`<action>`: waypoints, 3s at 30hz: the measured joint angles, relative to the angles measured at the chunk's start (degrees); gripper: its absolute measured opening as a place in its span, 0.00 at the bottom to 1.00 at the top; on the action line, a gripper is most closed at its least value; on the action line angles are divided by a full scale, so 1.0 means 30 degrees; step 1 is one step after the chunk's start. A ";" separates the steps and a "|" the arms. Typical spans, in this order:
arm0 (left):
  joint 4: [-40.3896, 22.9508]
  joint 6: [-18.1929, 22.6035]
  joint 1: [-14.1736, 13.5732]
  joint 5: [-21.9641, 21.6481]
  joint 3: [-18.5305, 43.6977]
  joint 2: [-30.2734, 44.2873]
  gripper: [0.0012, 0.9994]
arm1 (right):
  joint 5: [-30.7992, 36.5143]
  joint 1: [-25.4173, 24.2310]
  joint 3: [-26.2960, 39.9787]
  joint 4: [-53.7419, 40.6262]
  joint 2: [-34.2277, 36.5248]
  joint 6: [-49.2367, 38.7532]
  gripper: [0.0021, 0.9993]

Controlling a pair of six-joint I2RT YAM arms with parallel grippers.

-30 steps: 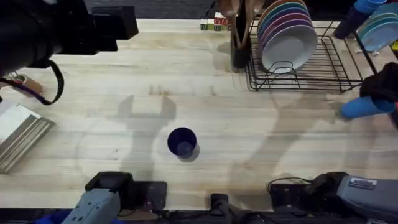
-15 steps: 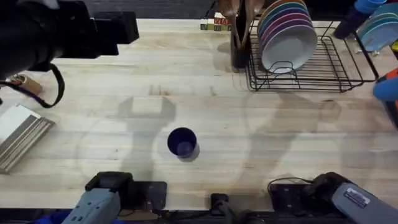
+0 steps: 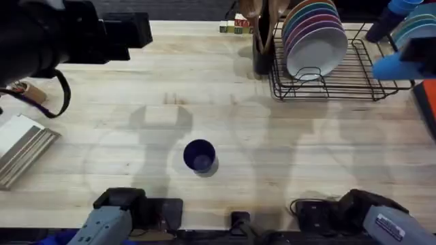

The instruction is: Pick up the cup on the table and put them onto the rack.

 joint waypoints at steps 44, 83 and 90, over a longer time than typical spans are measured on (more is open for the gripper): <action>-0.0211 0.0000 0.0000 0.0001 0.0000 0.0000 0.99 | 0.0431 1.0278 0.0000 0.3248 0.8294 -0.1262 0.03; -0.0211 0.0000 0.0000 0.0000 0.0000 0.0000 0.99 | 0.2735 1.1779 0.0255 0.3685 1.0528 -0.2250 0.19; -0.0211 0.0000 0.0000 -0.0006 0.0000 0.0000 0.99 | 0.2873 1.1779 0.0255 0.3707 1.0532 -0.2250 0.24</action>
